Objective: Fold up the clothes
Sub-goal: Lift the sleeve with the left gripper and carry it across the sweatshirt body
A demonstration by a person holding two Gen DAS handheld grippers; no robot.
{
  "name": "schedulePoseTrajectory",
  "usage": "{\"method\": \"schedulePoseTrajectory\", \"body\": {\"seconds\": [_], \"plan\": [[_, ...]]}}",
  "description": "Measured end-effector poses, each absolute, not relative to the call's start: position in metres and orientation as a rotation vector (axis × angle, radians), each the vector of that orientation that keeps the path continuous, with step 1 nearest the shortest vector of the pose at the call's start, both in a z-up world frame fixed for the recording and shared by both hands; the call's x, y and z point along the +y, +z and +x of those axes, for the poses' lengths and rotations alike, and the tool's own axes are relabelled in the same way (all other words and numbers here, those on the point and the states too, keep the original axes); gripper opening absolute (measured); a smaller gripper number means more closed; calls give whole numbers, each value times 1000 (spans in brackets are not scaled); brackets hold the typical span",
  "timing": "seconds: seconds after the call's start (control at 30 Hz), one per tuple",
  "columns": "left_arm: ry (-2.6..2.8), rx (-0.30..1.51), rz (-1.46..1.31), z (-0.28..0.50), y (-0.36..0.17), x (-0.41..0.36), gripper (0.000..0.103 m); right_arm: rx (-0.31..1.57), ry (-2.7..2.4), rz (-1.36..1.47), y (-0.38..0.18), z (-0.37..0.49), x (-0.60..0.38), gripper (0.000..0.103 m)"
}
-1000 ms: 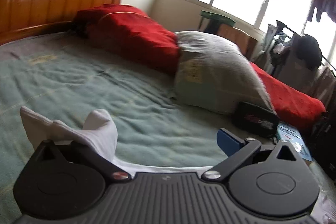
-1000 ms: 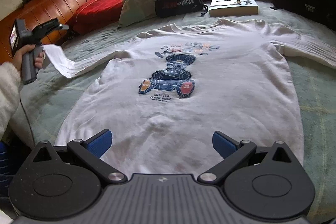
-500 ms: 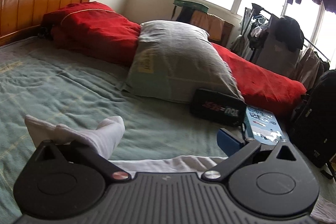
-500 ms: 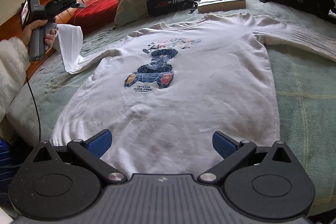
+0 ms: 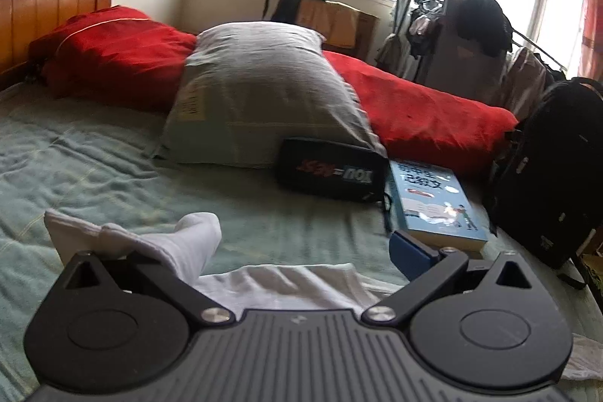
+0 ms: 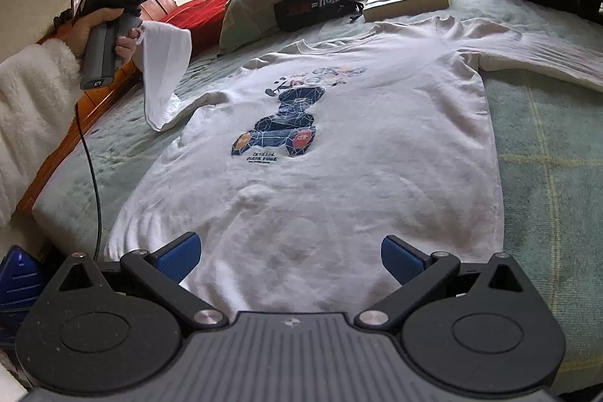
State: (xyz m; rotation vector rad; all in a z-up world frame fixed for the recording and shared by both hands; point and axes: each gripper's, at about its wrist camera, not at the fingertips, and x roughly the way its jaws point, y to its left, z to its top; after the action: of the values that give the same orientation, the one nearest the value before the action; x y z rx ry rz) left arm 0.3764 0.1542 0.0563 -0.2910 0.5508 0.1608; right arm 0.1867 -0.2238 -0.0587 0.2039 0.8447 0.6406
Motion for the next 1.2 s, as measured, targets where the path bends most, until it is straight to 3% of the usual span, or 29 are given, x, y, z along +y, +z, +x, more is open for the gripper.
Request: {"method": "schedulePoseTrajectory", "body": {"seconds": [1.2], "plan": [[-28, 620, -164, 436, 75, 0, 102, 855, 680, 158, -72, 189, -237, 103]]}}
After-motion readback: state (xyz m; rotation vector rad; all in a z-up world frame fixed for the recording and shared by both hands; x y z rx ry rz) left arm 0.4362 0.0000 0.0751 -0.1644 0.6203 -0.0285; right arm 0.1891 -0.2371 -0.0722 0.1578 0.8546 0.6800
